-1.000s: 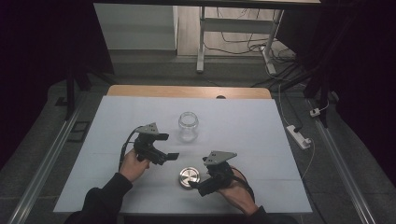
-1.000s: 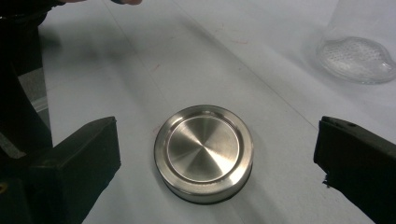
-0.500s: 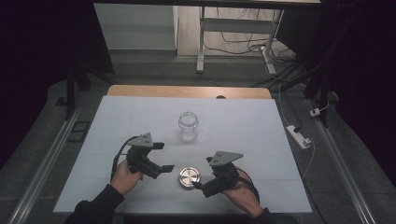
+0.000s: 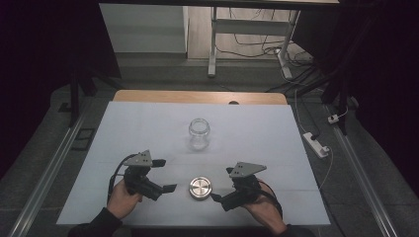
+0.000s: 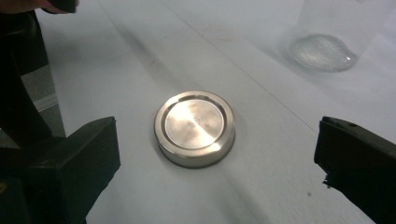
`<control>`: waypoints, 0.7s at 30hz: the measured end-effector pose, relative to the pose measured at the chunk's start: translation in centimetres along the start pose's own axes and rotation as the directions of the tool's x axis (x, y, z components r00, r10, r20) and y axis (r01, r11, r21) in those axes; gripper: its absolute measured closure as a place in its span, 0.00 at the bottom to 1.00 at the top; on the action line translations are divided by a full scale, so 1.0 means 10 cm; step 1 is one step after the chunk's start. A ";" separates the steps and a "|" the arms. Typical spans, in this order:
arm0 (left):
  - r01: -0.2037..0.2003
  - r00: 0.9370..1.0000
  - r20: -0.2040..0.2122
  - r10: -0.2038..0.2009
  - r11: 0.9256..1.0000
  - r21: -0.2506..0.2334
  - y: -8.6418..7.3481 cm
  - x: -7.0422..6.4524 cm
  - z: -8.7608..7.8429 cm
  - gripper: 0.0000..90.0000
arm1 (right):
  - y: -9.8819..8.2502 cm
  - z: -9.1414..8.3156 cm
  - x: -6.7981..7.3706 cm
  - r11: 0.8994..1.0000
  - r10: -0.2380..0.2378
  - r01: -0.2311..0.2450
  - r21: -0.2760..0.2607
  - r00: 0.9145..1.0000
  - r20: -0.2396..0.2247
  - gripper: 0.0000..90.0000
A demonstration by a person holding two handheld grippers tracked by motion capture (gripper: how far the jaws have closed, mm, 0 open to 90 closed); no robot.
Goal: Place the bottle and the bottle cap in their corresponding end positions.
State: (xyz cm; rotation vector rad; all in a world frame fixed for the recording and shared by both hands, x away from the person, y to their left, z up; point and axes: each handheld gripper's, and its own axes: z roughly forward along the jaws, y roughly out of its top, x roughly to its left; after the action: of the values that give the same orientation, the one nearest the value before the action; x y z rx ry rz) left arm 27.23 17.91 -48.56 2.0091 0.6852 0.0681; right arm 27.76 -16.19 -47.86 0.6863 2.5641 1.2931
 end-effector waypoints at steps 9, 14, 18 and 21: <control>0.040 0.998 -0.038 -0.040 0.999 -0.012 -0.16 -0.04 -0.19 0.00 | -0.10 -0.13 -0.03 1.000 0.005 -0.006 0.018 0.999 0.046 0.00; 0.059 0.996 -0.065 -0.060 0.998 -0.011 -0.26 -0.07 -0.30 0.00 | -0.17 -0.22 -0.06 1.000 0.014 -0.016 0.019 0.997 0.075 0.00; 0.077 0.993 -0.087 -0.078 0.997 -0.015 -0.35 -0.09 -0.39 0.00 | -0.22 -0.29 -0.09 0.999 0.030 -0.031 0.016 0.995 0.100 0.00; 0.094 0.990 -0.103 -0.095 0.995 -0.020 -0.42 -0.09 -0.46 0.00 | -0.27 -0.36 -0.11 0.999 0.046 -0.048 0.014 0.992 0.119 0.00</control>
State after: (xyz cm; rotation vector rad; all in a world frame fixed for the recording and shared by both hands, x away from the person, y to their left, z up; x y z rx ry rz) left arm 23.15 22.68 -49.37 1.9663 0.8430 0.1219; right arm 26.56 -20.67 -47.93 0.8060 2.4808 1.2076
